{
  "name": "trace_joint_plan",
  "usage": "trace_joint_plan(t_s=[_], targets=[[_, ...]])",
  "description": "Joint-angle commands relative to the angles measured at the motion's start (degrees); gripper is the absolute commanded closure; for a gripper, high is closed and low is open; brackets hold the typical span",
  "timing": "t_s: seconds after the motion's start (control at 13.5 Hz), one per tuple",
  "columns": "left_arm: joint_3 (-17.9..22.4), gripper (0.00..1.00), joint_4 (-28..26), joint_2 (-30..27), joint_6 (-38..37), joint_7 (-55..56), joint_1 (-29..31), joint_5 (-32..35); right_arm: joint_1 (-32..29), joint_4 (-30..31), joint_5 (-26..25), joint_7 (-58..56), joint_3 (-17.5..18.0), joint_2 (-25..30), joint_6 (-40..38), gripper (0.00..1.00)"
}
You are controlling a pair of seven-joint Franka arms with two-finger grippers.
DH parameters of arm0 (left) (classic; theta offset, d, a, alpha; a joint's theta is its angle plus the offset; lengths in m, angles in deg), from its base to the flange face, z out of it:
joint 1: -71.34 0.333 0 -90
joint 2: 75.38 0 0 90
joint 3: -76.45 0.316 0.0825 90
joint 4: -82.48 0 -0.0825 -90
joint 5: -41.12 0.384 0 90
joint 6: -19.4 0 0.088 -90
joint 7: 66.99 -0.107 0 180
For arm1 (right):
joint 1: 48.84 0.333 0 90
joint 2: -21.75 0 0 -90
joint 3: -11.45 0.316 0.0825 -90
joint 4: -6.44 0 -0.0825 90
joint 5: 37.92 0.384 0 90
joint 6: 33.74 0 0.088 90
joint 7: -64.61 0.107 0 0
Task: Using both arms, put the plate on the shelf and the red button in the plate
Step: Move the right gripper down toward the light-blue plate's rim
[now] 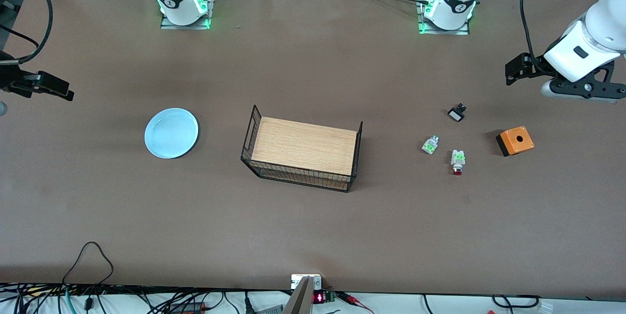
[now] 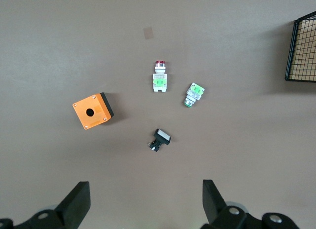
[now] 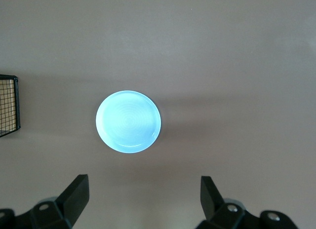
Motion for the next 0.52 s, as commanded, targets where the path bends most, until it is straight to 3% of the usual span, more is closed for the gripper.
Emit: trace_joint_plan(t_s=[0.0,0.45], targets=[[-0.1,0.0,1.0,-0.3,-1.4,-0.9,-0.4,1.6,0.7,0.6,0.3,-0.5,0.1,0.9,0.1,0.0],[-0.1,0.0,1.0,-0.3,-1.4,-0.9,-0.4,1.6,1.4,1.0,-0.4,-0.8,0.1,-3.1,1.3,0.0]])
